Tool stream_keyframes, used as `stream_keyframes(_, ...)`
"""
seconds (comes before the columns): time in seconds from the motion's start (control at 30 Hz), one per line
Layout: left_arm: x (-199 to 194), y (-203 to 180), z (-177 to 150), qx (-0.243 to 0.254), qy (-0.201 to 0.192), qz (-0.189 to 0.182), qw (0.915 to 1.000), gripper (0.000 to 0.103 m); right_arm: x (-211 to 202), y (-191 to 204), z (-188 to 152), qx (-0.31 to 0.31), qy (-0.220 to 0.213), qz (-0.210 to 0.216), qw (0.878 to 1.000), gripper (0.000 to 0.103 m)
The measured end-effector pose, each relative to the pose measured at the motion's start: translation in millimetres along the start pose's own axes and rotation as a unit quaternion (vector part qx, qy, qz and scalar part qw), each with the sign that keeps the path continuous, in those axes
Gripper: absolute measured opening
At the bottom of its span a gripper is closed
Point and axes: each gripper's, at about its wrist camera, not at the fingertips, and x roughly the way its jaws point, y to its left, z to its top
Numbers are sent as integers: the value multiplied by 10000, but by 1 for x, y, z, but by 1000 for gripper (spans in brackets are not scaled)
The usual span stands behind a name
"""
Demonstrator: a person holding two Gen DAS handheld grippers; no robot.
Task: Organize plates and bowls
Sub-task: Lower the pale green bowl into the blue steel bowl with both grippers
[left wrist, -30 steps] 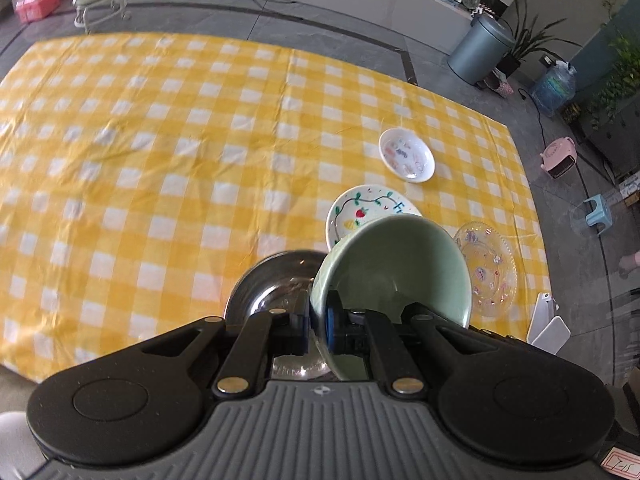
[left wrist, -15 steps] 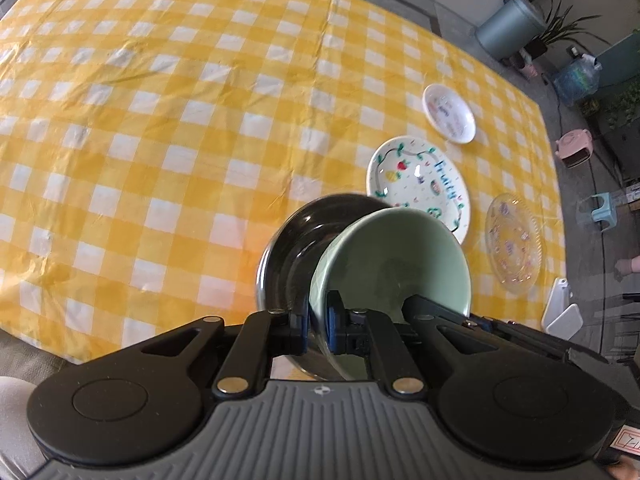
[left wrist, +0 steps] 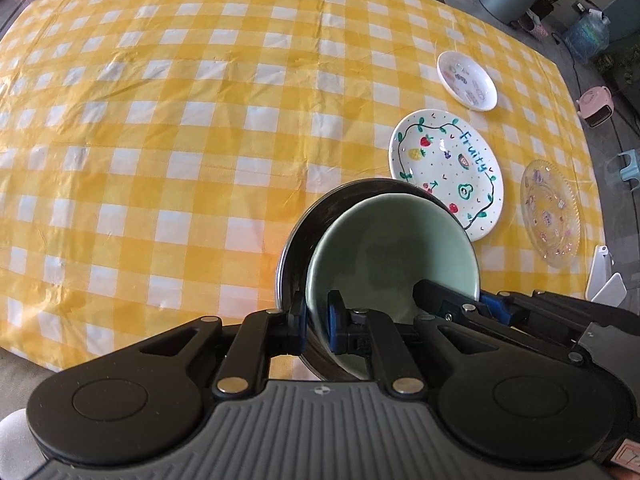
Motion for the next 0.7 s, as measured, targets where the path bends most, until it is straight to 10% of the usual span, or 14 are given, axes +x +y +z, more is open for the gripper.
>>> stream_keyframes(0.7,-16,-3,11,40,-187,-34,9998,21,-8,13,4,-628,-205,-408,9970,19)
